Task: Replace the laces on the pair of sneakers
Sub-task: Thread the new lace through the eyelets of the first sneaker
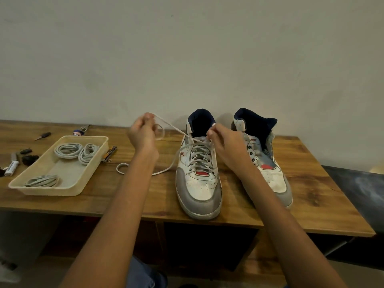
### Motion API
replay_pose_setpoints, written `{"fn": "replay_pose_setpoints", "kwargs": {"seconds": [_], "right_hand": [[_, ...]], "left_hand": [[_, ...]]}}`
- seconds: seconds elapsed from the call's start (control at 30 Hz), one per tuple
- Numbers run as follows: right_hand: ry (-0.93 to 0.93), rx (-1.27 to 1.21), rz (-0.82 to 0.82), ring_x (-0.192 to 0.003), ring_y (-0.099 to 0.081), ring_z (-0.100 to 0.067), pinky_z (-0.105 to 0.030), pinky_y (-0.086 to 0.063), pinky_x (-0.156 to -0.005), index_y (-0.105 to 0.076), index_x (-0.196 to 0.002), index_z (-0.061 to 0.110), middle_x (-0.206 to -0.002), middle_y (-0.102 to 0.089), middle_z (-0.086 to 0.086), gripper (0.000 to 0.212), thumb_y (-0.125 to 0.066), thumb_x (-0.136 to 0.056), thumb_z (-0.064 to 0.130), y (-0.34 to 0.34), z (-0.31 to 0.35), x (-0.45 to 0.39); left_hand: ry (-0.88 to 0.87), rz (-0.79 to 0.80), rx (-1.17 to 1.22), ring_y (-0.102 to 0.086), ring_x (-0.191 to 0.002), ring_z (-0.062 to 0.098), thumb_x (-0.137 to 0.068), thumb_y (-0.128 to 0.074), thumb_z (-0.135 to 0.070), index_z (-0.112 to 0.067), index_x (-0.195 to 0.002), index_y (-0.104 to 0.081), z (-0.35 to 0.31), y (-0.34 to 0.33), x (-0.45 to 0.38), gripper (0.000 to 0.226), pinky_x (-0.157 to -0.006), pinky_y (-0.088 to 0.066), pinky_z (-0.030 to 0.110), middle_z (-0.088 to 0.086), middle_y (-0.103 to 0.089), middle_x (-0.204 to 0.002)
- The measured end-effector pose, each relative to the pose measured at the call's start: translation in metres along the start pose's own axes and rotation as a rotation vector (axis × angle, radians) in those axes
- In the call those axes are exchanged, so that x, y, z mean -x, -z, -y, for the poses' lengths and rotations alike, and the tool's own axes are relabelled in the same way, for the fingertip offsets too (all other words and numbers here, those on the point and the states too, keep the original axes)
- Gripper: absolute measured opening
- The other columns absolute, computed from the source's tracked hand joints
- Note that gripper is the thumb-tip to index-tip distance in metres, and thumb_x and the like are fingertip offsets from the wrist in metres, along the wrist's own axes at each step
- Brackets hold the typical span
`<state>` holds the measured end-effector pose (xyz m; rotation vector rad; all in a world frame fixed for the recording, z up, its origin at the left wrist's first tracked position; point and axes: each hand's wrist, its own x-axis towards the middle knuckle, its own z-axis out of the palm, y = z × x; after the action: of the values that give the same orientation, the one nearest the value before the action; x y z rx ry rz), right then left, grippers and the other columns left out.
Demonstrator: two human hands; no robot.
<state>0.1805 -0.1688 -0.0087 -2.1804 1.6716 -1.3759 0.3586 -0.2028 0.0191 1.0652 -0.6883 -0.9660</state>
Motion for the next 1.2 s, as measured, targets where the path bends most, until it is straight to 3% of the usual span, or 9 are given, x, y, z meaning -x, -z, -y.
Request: {"fn": "replay_pose_setpoints", "kwargs": {"seconds": [0.1, 0.2, 0.27, 0.33, 0.43, 0.53, 0.83, 1.03, 1.2], "right_hand": [[0.035, 0.028, 0.029, -0.059, -0.048, -0.001, -0.020, -0.040, -0.061, -0.061, -0.091, 0.004, -0.076, -0.066, -0.002, 0.016, -0.050, -0.096, 0.014, -0.004, 0.003, 0.001], [0.033, 0.139, 0.050, -0.080, -0.049, -0.015, -0.030, -0.041, -0.072, -0.060, -0.096, 0.008, -0.082, -0.058, 0.004, 0.016, -0.050, -0.097, 0.020, -0.006, 0.006, 0.001], [0.040, 0.169, 0.060, -0.087, -0.047, -0.014, -0.029, -0.042, -0.077, -0.059, -0.098, 0.010, -0.089, -0.059, 0.003, 0.011, -0.053, -0.095, 0.019, -0.007, 0.005, 0.002], [0.056, 0.198, 0.071, -0.091, -0.042, -0.011, -0.025, -0.039, -0.080, -0.061, -0.099, 0.010, -0.094, -0.061, 0.000, 0.009, -0.057, -0.092, 0.014, -0.009, 0.004, 0.003], [0.071, 0.269, 0.079, -0.094, -0.039, -0.013, -0.022, -0.035, -0.080, -0.067, -0.103, 0.008, -0.098, -0.060, -0.006, 0.016, -0.059, -0.091, 0.016, -0.011, 0.002, 0.004], [0.076, 0.328, 0.084, -0.093, -0.038, -0.016, -0.024, -0.034, -0.075, -0.069, -0.102, 0.006, -0.099, -0.056, -0.009, 0.021, -0.060, -0.091, 0.021, -0.012, 0.006, 0.005], [-0.025, 0.286, -0.013, -0.097, -0.045, -0.016, -0.014, -0.026, -0.062, -0.068, -0.097, 0.009, -0.099, -0.057, -0.005, 0.012, -0.062, -0.089, 0.016, -0.020, 0.013, 0.009], [-0.039, 0.296, -0.039, -0.096, -0.049, -0.017, -0.014, -0.027, -0.059, -0.066, -0.100, 0.010, -0.102, -0.057, -0.006, 0.012, -0.058, -0.091, 0.013, -0.025, 0.018, 0.012], [-0.026, 0.230, 0.039, -0.098, -0.043, -0.013, -0.019, -0.032, -0.071, -0.065, -0.108, 0.009, -0.106, -0.055, -0.006, 0.020, -0.056, -0.094, 0.020, -0.022, 0.019, 0.008]], "left_hand": [[0.162, -0.099, 0.376, -0.058, -0.062, 0.013, -0.097, -0.047, -0.011, -0.007, -0.077, -0.055, -0.003, 0.003, -0.001, 0.023, -0.063, -0.056, 0.023, 0.004, -0.054, -0.077], [0.321, -0.112, 0.410, -0.044, -0.037, 0.005, -0.101, -0.037, -0.013, -0.010, -0.069, -0.042, 0.000, 0.000, 0.000, 0.033, -0.038, -0.040, 0.014, 0.003, -0.042, -0.068], [0.340, -0.063, 0.212, -0.031, -0.032, 0.003, -0.102, -0.035, -0.024, -0.012, -0.072, -0.042, 0.004, -0.001, -0.002, 0.033, -0.031, -0.023, 0.014, -0.001, -0.037, -0.065], [0.251, 0.075, -0.048, -0.037, -0.044, 0.004, -0.098, -0.042, -0.039, -0.012, -0.087, -0.050, 0.005, 0.000, 0.001, 0.031, -0.037, -0.029, 0.015, -0.002, -0.044, -0.069], [-0.154, 0.321, -0.870, -0.056, -0.097, 0.014, -0.086, -0.060, -0.043, -0.024, -0.105, -0.059, 0.017, 0.004, 0.000, 0.027, -0.080, -0.049, 0.032, 0.000, -0.058, -0.110], [-0.490, 0.303, -1.364, -0.030, -0.130, 0.024, -0.082, -0.065, -0.041, -0.035, -0.108, -0.065, 0.020, 0.005, 0.004, 0.027, -0.102, -0.024, 0.044, 0.000, -0.043, -0.137], [-0.510, 0.521, -1.070, -0.063, -0.088, 0.015, -0.075, -0.076, -0.029, -0.026, -0.082, -0.073, 0.023, 0.006, 0.003, 0.009, -0.096, -0.041, 0.045, -0.006, -0.071, -0.084], [-0.943, 0.203, -1.109, -0.060, -0.068, 0.022, -0.078, -0.066, -0.001, -0.010, -0.070, -0.069, 0.029, 0.006, 0.012, 0.012, -0.094, -0.040, 0.045, 0.005, -0.068, -0.070], [-0.894, 0.175, -1.126, -0.054, -0.101, 0.027, -0.086, -0.054, -0.003, -0.009, -0.105, -0.069, 0.022, 0.005, 0.014, 0.025, -0.089, -0.036, 0.037, 0.009, -0.068, -0.102]]}}
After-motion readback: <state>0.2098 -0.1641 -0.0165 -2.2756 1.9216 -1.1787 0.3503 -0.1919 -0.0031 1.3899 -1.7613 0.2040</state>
